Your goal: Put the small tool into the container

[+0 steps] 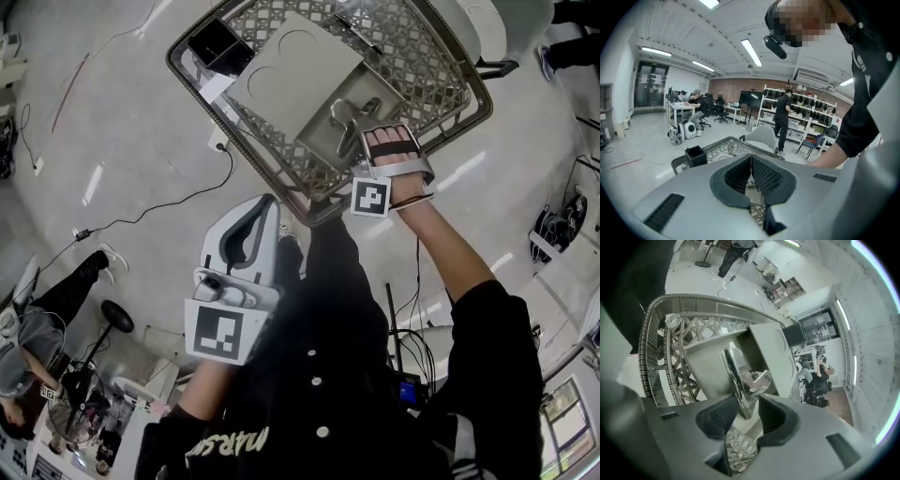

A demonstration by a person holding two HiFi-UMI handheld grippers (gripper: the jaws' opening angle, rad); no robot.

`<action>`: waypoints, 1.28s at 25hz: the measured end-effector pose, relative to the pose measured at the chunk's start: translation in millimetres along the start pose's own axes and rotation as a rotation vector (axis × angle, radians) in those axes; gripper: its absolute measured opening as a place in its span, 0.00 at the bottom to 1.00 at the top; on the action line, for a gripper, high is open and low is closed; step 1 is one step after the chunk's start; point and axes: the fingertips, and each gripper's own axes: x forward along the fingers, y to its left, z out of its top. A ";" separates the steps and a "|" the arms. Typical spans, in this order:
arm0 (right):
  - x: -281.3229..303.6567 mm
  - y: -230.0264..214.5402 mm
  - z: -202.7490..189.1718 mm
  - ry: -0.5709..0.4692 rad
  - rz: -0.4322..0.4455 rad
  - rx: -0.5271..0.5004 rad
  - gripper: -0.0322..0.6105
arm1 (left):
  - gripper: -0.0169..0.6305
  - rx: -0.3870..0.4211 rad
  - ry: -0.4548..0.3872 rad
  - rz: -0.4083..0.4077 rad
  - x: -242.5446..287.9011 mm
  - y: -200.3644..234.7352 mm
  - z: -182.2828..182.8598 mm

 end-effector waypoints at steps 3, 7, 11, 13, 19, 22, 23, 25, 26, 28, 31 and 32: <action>9.4 10.3 7.4 -0.017 -0.005 -0.009 0.24 | 0.07 -0.001 0.000 0.002 -0.6 -1.3 0.6; 20.3 10.1 15.0 -0.033 -0.011 0.005 0.26 | 0.07 0.004 0.010 -0.003 -3.5 -3.7 -1.9; 19.2 11.9 20.9 -0.060 -0.004 -0.003 0.26 | 0.07 0.007 0.005 -0.007 -6.6 -5.7 -1.3; 15.6 11.2 16.4 -0.052 -0.005 -0.008 0.26 | 0.07 0.009 0.005 -0.010 -6.9 -6.3 -1.1; 5.3 0.5 8.3 -0.031 -0.032 0.016 0.26 | 0.07 0.024 -0.011 -0.018 -9.6 -8.8 3.2; -16.6 -11.8 2.0 -0.015 -0.055 0.073 0.25 | 0.07 0.042 -0.027 -0.020 -18.0 -8.8 11.9; -26.8 -17.1 -1.3 -0.008 -0.067 0.105 0.24 | 0.07 0.048 -0.032 -0.019 -21.8 -7.9 15.5; -49.1 -31.4 -8.7 0.002 -0.096 0.218 0.20 | 0.07 0.066 -0.049 -0.014 -28.8 -3.9 25.4; -61.4 -42.5 -11.9 -0.001 -0.116 0.295 0.18 | 0.07 0.084 -0.064 -0.013 -31.8 -1.0 32.1; -90.3 -69.9 -16.6 -0.023 -0.168 0.447 0.13 | 0.07 0.118 -0.100 -0.012 -38.1 4.7 46.6; -147.1 -115.4 -22.0 -0.085 -0.255 0.654 0.07 | 0.07 0.157 -0.138 -0.014 -49.6 10.4 71.1; -167.3 -130.4 -24.3 -0.109 -0.285 0.722 0.07 | 0.07 0.177 -0.148 -0.017 -52.7 11.8 80.2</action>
